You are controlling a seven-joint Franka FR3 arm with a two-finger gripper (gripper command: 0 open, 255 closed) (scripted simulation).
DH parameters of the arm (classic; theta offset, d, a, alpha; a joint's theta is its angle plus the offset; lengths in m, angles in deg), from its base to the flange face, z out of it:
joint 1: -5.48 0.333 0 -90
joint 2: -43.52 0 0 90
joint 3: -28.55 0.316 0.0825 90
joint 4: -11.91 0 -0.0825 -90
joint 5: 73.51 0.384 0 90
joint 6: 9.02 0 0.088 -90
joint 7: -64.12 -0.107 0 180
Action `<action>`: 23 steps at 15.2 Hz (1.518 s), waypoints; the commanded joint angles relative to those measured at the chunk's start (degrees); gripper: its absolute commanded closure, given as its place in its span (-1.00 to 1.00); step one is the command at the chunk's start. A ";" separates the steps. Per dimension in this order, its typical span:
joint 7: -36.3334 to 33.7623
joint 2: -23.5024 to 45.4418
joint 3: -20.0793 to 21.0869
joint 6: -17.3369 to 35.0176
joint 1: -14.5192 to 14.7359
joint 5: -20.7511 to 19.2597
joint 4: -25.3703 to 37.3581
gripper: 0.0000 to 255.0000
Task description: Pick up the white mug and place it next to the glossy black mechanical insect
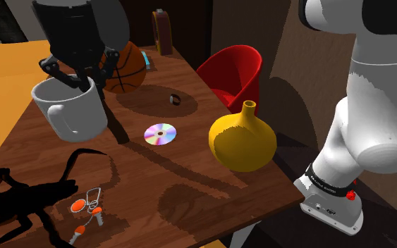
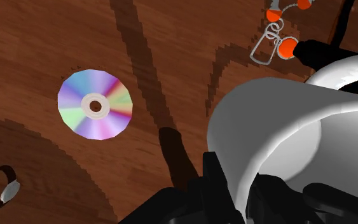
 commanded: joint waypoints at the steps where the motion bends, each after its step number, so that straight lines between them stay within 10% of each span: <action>1: -0.06 -0.69 0.00 1.96 -0.44 0.31 -2.55 1.00; 23: -1.79 -1.37 1.94 19.25 -4.42 -0.61 -21.00 1.00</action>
